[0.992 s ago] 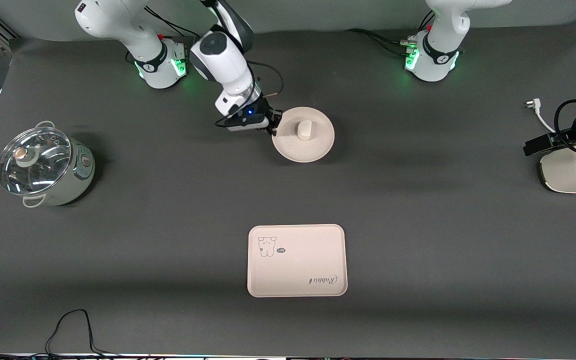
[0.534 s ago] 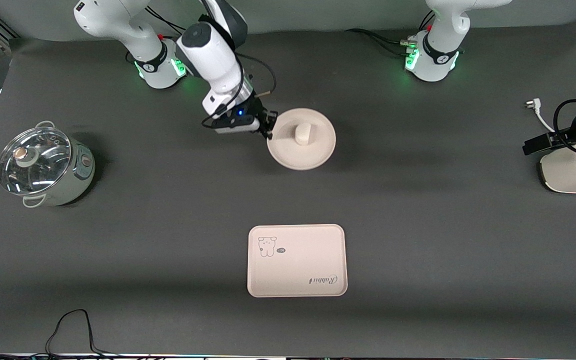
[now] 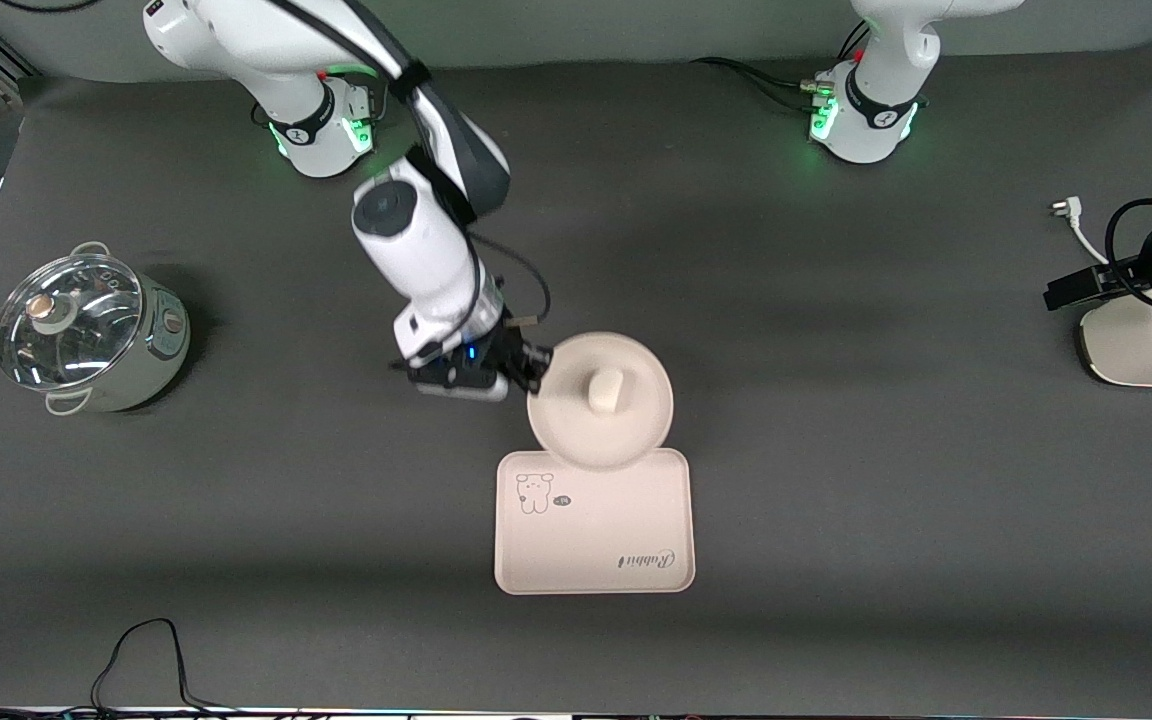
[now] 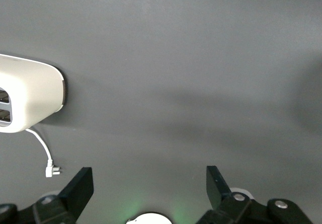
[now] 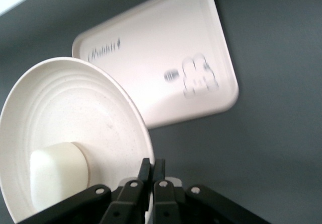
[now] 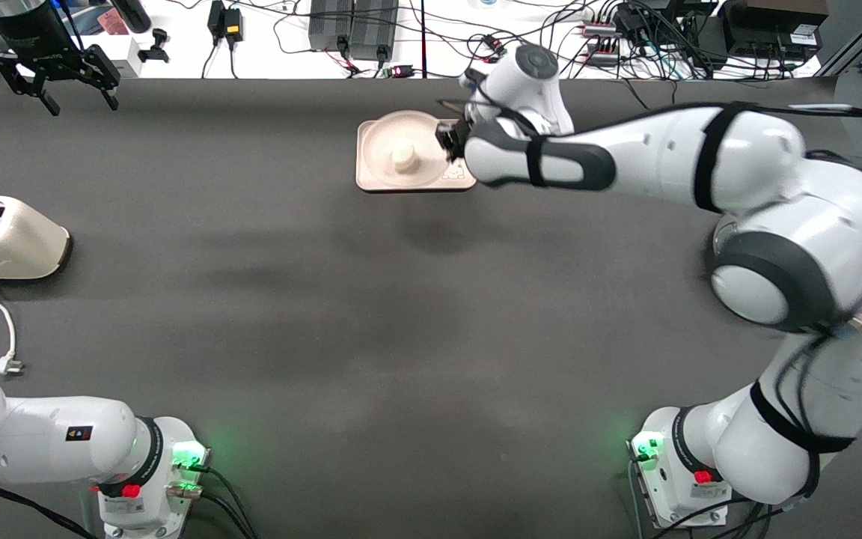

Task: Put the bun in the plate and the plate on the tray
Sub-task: 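Lift the plate with the right gripper and carry it onto the tray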

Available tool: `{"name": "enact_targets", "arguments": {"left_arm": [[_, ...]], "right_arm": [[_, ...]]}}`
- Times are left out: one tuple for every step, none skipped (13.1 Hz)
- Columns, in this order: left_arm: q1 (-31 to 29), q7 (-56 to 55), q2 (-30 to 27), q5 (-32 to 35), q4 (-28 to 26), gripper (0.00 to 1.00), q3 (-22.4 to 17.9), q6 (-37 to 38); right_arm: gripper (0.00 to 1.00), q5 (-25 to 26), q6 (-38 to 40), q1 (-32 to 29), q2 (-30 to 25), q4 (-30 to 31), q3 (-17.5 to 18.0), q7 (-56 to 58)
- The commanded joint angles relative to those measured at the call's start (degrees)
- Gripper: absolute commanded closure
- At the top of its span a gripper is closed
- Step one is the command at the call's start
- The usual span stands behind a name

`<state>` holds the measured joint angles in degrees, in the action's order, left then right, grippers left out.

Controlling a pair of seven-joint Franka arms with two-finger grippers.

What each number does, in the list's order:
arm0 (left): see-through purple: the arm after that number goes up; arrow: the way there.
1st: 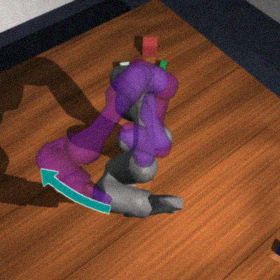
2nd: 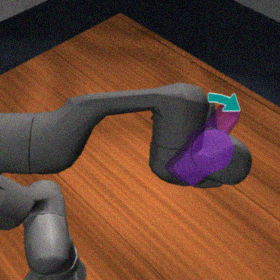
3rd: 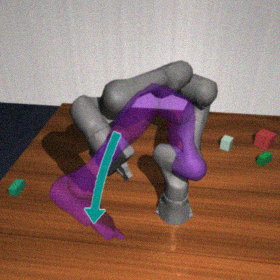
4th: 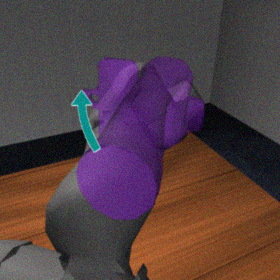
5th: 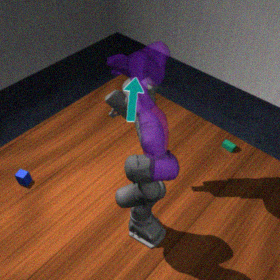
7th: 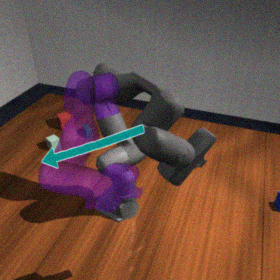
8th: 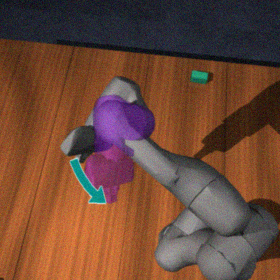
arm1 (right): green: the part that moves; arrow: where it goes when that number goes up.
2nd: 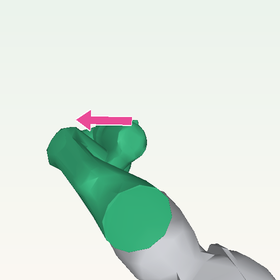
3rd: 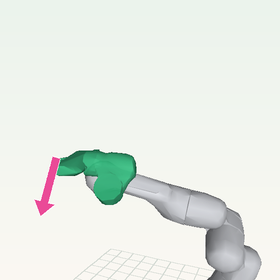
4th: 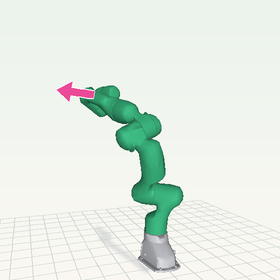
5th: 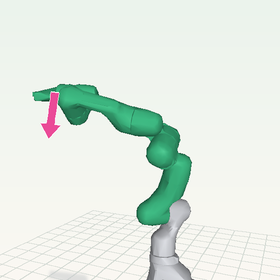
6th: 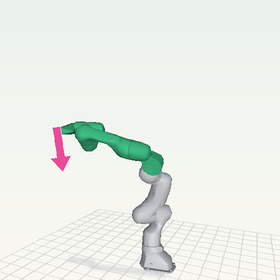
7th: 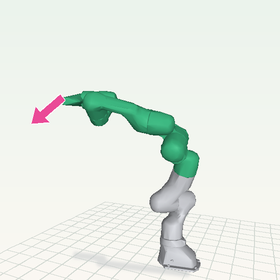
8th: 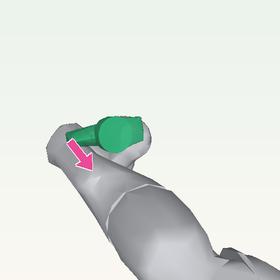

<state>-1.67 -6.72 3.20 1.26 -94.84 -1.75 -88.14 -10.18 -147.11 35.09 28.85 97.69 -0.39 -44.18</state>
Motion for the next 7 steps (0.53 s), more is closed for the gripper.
{"name": "enact_targets", "arguments": {"left_arm": [[-0.1, 0.0, 0.2, -0.4, 0.8, 0.00, 0.2, 0.9], [0.0, 0.0, 0.3, -0.4, 0.8, 0.00, 0.2, 0.9], [0.0, 0.0, 0.3, -0.4, 0.8, 0.00, 0.2, 0.9], [0.0, 0.0, 0.3, -0.4, 0.8, 0.00, 0.2, 0.9], [0.1, 0.0, 0.3, -0.4, 0.8, 0.00, 0.2, 0.8], [0.2, 0.0, 0.3, -0.4, 0.8, 0.00, 0.2, 0.8], [0.2, 0.0, 0.4, -0.4, 0.8, 0.00, 0.2, 0.8]], "right_arm": [[1.00, -1.6, 6.1, -2.1, 13.9, -21.1, 0.2, 1.6], [1.00, -1.6, 6.8, -2.3, 16.5, -24.8, 0.1, 2.9], [1.00, -1.6, 7.1, -2.7, 17.9, -26.2, 0.1, 4.9], [1.00, -1.7, 7.0, -3.5, 19.0, -26.7, 0.1, 6.3], [1.00, -1.8, 6.6, -4.2, 19.7, -26.8, 0.1, 6.6], [1.00, -1.8, 6.1, -4.3, 20.5, -26.7, 0.1, 7.0], [1.00, -1.7, 4.5, -4.3, 21.9, -26.7, 0.2, 7.1]]}}
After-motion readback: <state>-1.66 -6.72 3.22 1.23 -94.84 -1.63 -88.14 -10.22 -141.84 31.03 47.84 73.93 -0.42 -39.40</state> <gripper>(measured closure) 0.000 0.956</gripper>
